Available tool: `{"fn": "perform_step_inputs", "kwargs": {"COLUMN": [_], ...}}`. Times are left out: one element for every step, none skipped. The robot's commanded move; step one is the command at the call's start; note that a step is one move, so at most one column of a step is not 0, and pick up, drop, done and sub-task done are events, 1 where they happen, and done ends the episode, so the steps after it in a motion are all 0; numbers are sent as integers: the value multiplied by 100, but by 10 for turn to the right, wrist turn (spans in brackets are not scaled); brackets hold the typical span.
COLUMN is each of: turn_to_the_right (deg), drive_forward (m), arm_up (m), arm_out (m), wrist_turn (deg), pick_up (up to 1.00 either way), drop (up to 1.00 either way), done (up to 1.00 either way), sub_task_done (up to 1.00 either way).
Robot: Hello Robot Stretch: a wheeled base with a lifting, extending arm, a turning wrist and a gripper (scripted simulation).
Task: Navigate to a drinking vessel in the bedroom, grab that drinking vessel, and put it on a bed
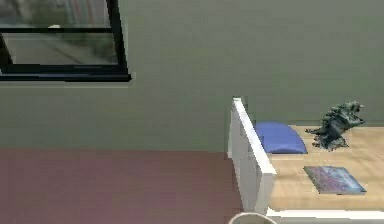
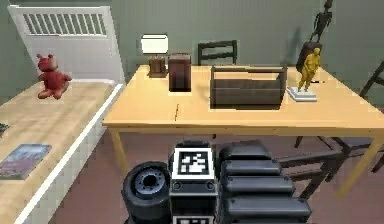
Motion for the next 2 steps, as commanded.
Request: {"fn": "perform_step_inputs", "kwargs": {"turn_to_the_right": [450, 180], "drive_forward": [0, 0], "arm_up": [0, 0], "arm_out": [0, 0], "wrist_turn": [0, 0], "pick_up": [0, 0], "drop": [0, 0], "done": [0, 0], "sub_task_done": [0, 0]}}
